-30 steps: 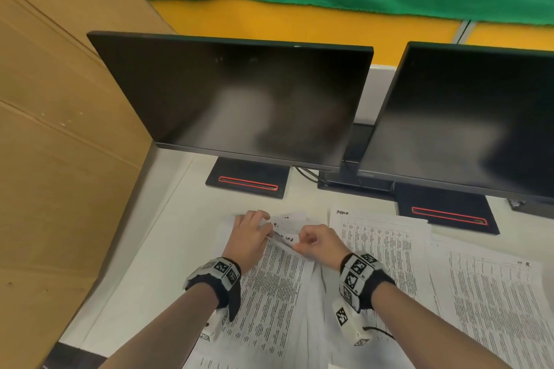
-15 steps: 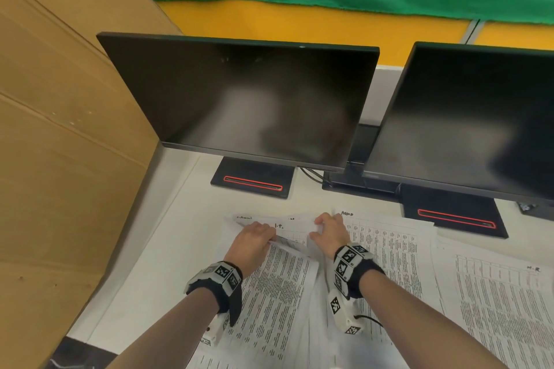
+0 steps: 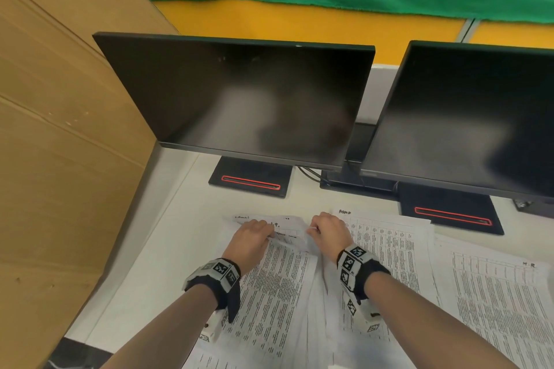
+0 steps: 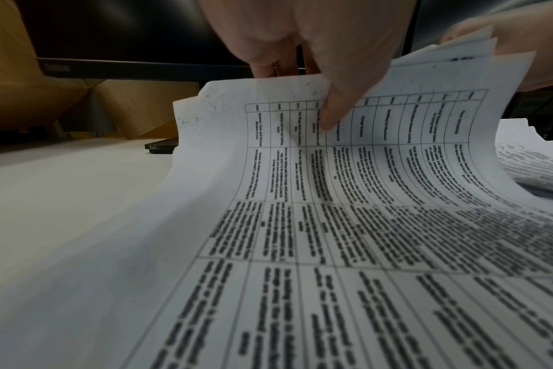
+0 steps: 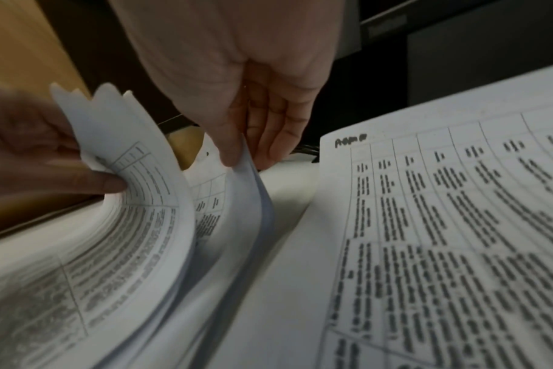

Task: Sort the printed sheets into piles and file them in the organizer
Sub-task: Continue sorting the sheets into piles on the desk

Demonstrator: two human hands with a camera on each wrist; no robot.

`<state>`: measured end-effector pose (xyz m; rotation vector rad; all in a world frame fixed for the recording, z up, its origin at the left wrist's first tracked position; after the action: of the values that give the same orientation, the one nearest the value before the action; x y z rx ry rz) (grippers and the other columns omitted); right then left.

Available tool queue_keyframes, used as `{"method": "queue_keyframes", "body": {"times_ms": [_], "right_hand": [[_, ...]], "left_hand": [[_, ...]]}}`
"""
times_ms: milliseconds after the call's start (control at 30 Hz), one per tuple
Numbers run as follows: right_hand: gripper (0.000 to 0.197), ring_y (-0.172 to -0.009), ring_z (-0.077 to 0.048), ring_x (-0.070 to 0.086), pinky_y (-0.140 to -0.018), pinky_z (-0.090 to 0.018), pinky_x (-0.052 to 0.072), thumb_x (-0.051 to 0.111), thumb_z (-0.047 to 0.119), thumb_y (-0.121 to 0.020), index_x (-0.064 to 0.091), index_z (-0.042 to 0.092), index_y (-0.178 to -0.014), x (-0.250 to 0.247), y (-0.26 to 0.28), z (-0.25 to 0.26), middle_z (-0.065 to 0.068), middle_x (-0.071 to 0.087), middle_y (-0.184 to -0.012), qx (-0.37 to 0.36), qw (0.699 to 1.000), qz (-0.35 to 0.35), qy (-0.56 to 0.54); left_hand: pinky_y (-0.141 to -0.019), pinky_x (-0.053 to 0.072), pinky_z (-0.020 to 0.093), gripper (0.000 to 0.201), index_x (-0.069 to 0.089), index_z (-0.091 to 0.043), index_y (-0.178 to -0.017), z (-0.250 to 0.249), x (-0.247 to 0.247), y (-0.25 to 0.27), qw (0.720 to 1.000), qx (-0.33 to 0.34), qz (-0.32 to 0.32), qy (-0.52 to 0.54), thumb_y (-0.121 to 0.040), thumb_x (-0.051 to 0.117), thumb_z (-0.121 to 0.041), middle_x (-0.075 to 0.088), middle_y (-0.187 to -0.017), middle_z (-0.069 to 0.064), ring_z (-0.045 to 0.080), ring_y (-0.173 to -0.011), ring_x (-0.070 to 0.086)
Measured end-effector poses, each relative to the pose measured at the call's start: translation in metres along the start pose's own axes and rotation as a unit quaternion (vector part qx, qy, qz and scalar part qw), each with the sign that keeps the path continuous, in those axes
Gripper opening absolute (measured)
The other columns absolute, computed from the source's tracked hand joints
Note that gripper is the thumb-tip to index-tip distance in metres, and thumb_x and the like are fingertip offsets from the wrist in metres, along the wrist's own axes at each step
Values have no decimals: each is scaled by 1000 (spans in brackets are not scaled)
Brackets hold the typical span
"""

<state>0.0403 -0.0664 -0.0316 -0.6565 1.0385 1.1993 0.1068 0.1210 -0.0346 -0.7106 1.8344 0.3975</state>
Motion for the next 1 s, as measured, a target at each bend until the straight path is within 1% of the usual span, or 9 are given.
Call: {"method": "queue_keyframes", "body": {"times_ms": [167, 267, 333, 500, 567, 633, 767, 900, 1000], "right_hand": [[21, -86, -26, 63, -76, -33, 51, 41, 11, -96, 62, 9, -102, -2, 6, 2, -6, 61, -91, -49, 995, 21, 79], [21, -67, -21, 56, -60, -28, 49, 41, 11, -96, 47, 13, -117, -4, 12, 4, -4, 60, -85, -72, 995, 18, 68], [15, -61, -16, 49, -54, -23, 40, 44, 13, -97, 43, 13, -112, -10, 17, 6, -3, 54, -82, -76, 994, -3, 83], [9, -93, -18, 52, -80, -33, 45, 69, 23, -80, 60, 22, -82, -11, 25, 4, 2, 57, -100, -117, 985, -105, 67], [12, -91, -11, 49, -85, -30, 39, 60, 28, -88, 53, 30, -78, -10, 30, 7, 12, 57, -92, -120, 992, -40, -28], [15, -89, -7, 58, -87, -30, 45, 58, 29, -88, 51, 33, -76, -8, 33, 11, 14, 64, -87, -94, 985, 50, -135], [21, -85, -14, 68, -82, -37, 54, 48, 42, -91, 59, 26, -83, -5, 27, 9, 6, 73, -87, -14, 968, 88, -233], [27, -101, -15, 54, -88, -34, 49, 41, 30, -97, 52, 25, -121, 2, 10, -1, 2, 57, -114, 0, 996, 70, -63], [30, -106, -16, 47, -89, -33, 47, 45, 30, -95, 51, 23, -124, 10, 4, -8, -1, 45, -118, 15, 997, 73, -4]], "left_hand": [[-68, 40, 28, 13, 60, -13, -84, -2, -1, 1, 1000, 5, 2, 0, -82, 55, 0, 62, -79, 3, 21, -73, 54], [-70, 44, 30, 13, 60, -13, -86, -1, -1, 0, 1000, 4, 8, -1, -85, 54, -2, 62, -81, 2, 20, -74, 53], [-73, 45, 31, 13, 60, -14, -90, -1, -2, -1, 1000, 1, 12, 0, -87, 51, -5, 63, -85, 2, 19, -78, 53], [-70, 46, 32, 16, 44, -16, -105, -5, -6, -1, 999, -37, 17, 26, -92, 44, -9, 62, -89, 5, 22, -81, 54], [-74, 48, 33, 31, 39, -20, -118, -4, -5, -2, 998, -43, 16, 36, -90, 45, -9, 63, -92, 4, 22, -84, 56], [-77, 50, 34, 38, 44, -18, -126, -4, -6, -2, 999, -32, 10, 29, -89, 48, -7, 64, -92, 4, 22, -85, 58], [-67, 53, 38, 15, 66, -9, -91, -4, -7, 2, 1000, 9, -8, 15, -82, 58, 1, 65, -78, 7, 26, -71, 60], [-65, 49, 32, 12, 66, -9, -87, -4, -7, 6, 999, 13, -31, 18, -82, 60, 0, 64, -77, 5, 24, -70, 59], [-64, 51, 32, 12, 65, -11, -87, -4, -6, 8, 999, 24, -44, 13, -82, 62, -1, 64, -76, 3, 21, -69, 58]]}}
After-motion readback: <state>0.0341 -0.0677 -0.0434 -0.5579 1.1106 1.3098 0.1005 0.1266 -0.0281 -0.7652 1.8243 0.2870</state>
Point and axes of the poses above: each hand's wrist, its own y-axis away from the middle knuckle, its own x-axis out of the palm, z = x × y, the point moved 3 cm from there along -y, towards the middle knuckle
